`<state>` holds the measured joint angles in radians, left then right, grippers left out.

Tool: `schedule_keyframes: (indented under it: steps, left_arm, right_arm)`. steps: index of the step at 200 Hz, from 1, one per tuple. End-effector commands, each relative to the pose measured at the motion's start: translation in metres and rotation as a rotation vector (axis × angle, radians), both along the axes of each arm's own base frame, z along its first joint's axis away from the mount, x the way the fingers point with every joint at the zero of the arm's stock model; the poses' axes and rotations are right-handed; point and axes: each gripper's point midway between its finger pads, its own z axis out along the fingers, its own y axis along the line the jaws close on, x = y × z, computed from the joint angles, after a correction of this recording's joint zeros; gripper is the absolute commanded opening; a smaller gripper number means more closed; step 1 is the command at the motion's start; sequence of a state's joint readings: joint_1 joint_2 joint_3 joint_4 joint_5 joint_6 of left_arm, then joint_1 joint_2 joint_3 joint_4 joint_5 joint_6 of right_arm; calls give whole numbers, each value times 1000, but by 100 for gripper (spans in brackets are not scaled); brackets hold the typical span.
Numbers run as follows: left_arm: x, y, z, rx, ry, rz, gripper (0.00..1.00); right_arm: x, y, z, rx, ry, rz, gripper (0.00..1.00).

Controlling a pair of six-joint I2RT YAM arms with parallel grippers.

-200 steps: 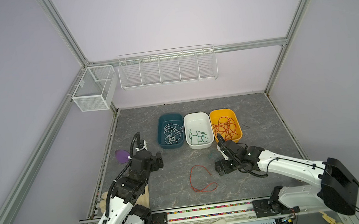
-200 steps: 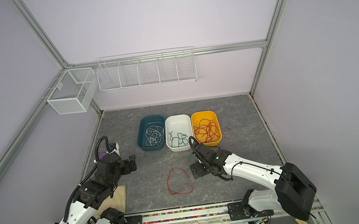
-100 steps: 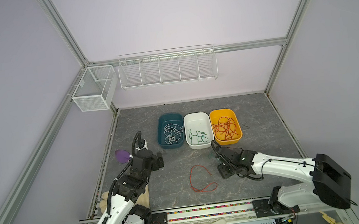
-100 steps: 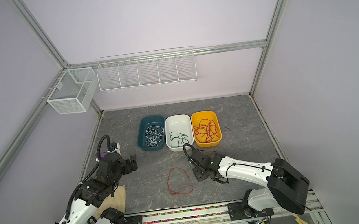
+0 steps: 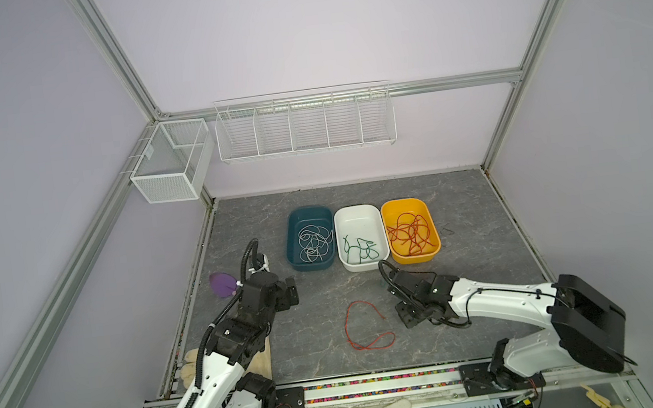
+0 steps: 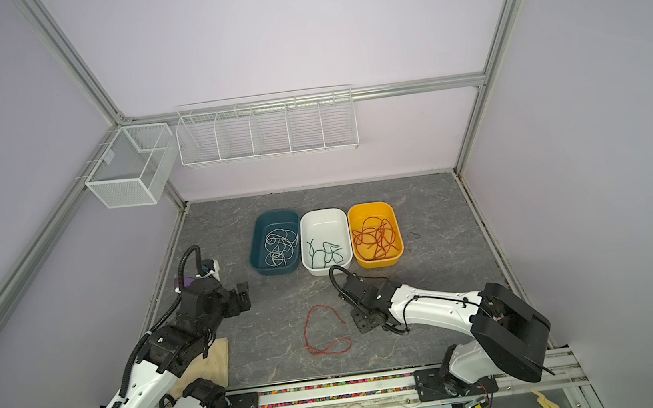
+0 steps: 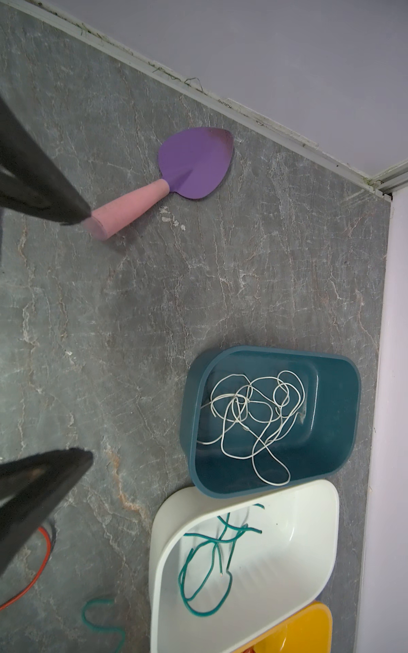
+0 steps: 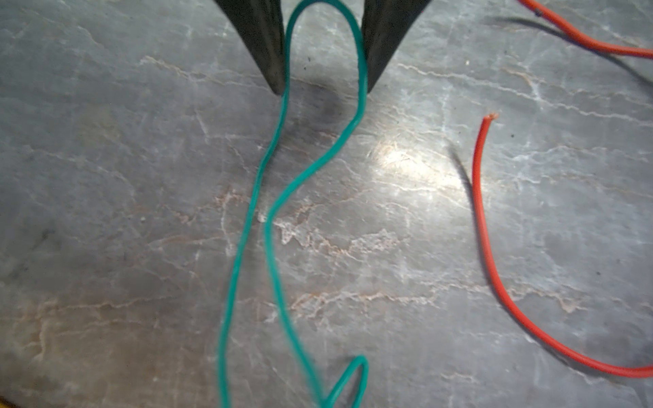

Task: Untangle the cables
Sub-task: 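Grasp the green wire with the right gripper and lift, then carry the green wire over the white tub with the right gripper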

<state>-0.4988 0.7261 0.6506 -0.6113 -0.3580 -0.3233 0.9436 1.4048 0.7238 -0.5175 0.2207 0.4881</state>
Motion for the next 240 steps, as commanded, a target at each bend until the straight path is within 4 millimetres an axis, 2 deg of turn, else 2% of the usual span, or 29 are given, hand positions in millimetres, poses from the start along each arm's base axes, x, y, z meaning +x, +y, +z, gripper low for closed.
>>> schedule_keyframes:
  steps: [1,55,106,160,179,195,199,240]
  left_arm:
    - [-1,-2,-1,-18,9,-1,99]
    - [-1,-4,-2,-22,12,-6,99]
    - [-1,-5,-2,-24,15,-8,99]
    - [-1,-5,-2,-26,16,-10,99]
    - [-1,-5,-3,-25,17,-10,99]
    - [-1,-6,-4,-28,19,-17,99]
    - [-1,-7,-4,-30,20,-21,99]
    - [-1,-13,-6,-45,27,-46,99]
  right_arm:
    - [2,2,0,-6,-10,11,30]
    - [-4,9,12,35,-1,71,7]
    - [-11,6,44,97,-28,99,7]
    - [-14,9,102,217,-103,113,7]
    - [-13,13,117,253,-124,129,7]
    - [-11,12,119,241,-134,136,7]
    - [-8,15,130,257,-153,138,7]
    - [7,26,157,271,-206,161,7]
